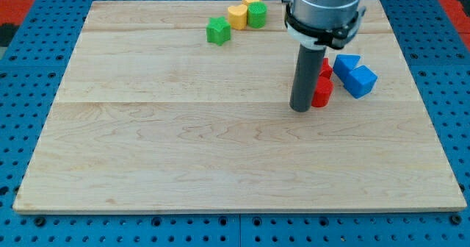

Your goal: Place the green circle to the left of the green star

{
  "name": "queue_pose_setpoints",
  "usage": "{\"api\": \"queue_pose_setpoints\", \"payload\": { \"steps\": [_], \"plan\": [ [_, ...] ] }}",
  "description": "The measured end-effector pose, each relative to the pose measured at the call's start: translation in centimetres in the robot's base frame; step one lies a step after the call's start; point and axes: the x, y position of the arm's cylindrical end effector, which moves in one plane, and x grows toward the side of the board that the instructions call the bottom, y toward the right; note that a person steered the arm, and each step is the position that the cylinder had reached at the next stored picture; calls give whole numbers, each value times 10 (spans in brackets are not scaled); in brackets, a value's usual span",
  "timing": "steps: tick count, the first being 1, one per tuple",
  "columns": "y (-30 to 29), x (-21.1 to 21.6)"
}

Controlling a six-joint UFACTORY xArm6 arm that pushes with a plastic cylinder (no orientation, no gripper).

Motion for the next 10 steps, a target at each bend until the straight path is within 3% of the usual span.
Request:
{"api": "queue_pose_setpoints", "payload": {
  "steps": [1, 2, 3, 4, 6, 7, 10],
  "plan": [
    [3, 17],
    [-54, 26],
    [-97, -18],
    [-86, -91],
    [17, -216],
    [8, -249],
    [-46, -221]
  ]
}}
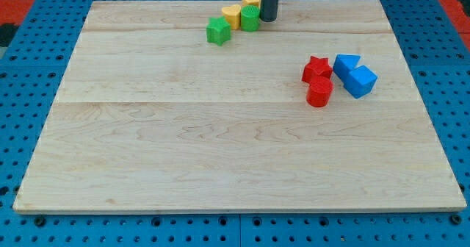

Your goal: Place the green circle to the left of the green star

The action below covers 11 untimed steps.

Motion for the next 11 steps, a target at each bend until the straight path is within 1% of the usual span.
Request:
{"api": "queue_pose_setpoints", "payload": {
  "steps": [1, 2, 3, 5, 7, 8, 9, 10, 11],
  "plan": [
    [-32, 0],
    [-83, 0],
    [-107, 0],
    [-103, -38],
    [-120, -1],
    [-167, 7],
    [-217, 7],
    [-228, -13],
    [-224, -37]
  ]
}}
